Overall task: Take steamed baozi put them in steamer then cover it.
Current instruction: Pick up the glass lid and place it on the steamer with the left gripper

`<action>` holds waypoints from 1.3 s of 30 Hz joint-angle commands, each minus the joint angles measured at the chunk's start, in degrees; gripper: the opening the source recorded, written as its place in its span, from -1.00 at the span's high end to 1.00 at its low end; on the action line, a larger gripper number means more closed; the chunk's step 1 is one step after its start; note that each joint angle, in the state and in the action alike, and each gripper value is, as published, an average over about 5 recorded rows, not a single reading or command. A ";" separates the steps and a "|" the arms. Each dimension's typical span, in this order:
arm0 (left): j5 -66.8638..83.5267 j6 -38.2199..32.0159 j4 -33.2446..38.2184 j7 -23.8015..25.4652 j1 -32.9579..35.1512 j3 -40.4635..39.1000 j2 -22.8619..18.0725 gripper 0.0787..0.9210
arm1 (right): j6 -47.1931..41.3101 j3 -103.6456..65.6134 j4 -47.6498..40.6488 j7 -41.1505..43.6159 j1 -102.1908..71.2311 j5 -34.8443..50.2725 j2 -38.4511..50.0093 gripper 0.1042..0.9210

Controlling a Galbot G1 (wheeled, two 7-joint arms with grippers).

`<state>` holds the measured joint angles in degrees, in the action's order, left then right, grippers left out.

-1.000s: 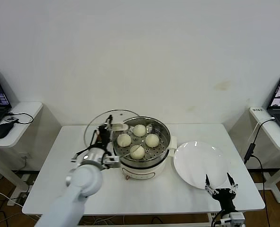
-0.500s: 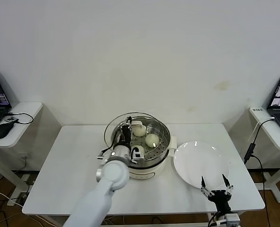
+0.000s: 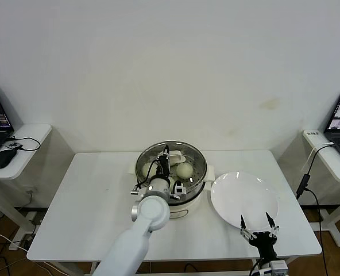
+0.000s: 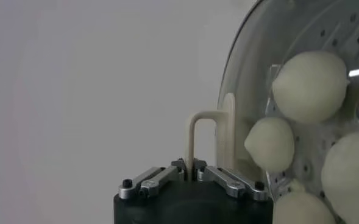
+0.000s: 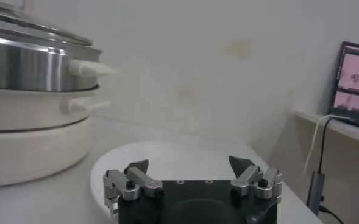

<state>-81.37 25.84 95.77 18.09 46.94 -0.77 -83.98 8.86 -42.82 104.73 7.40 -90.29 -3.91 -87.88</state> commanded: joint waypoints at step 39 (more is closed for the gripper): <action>17.57 -2.93 33.12 -7.04 28.93 7.11 10.82 -0.44 | 0.66 0.94 -0.93 0.24 -1.43 -0.62 1.56 -0.76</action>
<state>-78.67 24.15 107.89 15.13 57.38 1.89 -81.00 9.36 -41.82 103.88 7.68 -91.60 -4.58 -86.64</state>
